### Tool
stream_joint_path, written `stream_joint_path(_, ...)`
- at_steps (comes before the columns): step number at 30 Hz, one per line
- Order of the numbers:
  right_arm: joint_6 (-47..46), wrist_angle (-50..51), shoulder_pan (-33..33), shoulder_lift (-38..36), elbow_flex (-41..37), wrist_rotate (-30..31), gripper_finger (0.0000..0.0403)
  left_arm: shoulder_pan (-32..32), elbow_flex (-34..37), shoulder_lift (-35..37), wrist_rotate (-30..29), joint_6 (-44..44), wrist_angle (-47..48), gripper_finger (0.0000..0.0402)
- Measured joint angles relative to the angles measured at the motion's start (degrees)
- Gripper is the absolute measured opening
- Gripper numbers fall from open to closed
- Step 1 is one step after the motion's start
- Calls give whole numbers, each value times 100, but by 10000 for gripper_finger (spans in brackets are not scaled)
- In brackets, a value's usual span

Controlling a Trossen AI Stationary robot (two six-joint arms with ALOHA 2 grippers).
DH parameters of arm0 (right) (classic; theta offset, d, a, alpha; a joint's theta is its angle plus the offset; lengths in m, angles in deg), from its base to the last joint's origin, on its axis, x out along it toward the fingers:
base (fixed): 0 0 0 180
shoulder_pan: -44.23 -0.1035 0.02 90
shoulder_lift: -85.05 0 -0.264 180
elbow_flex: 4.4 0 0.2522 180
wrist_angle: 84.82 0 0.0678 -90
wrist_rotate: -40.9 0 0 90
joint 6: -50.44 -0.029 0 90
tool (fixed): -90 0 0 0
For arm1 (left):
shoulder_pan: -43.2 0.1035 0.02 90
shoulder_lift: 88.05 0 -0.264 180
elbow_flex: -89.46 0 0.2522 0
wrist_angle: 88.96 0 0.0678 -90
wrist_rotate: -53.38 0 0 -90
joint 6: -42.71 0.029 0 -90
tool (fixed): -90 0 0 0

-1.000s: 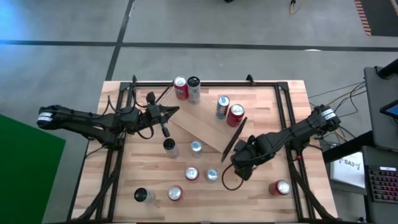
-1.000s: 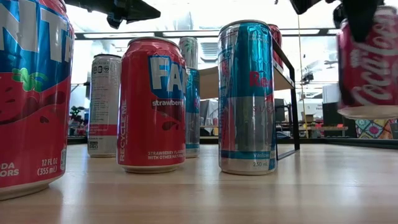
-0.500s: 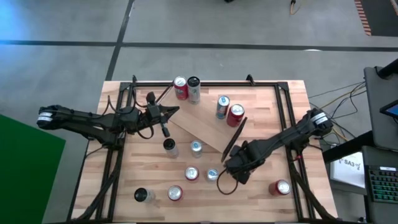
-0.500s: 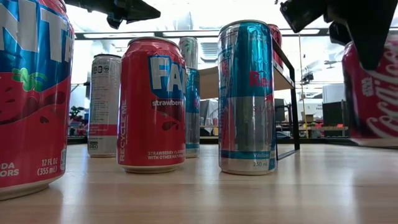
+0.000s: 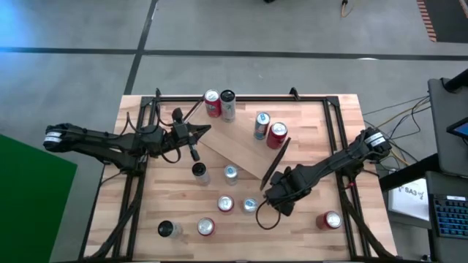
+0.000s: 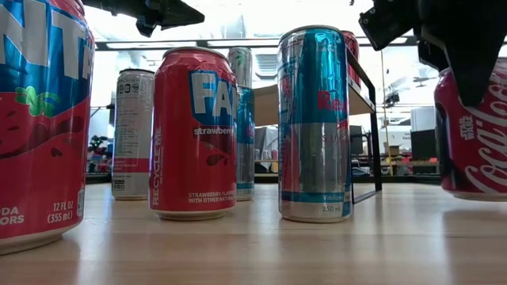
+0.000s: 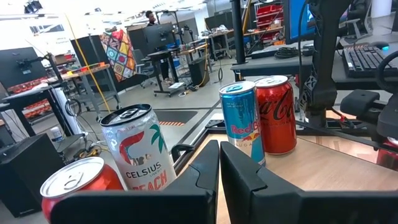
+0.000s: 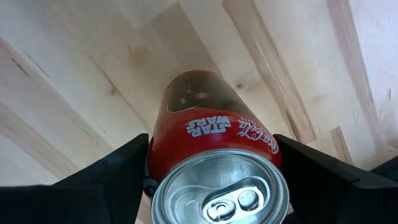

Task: Place canned beverage on shelf
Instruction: Put the red/white soda can on the shelf

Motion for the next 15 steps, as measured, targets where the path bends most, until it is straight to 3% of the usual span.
stream_joint_path(15, 3, -233, 0, -21, -2, 120, 351, -2, 0, -2, 0, -67, -1, 0)
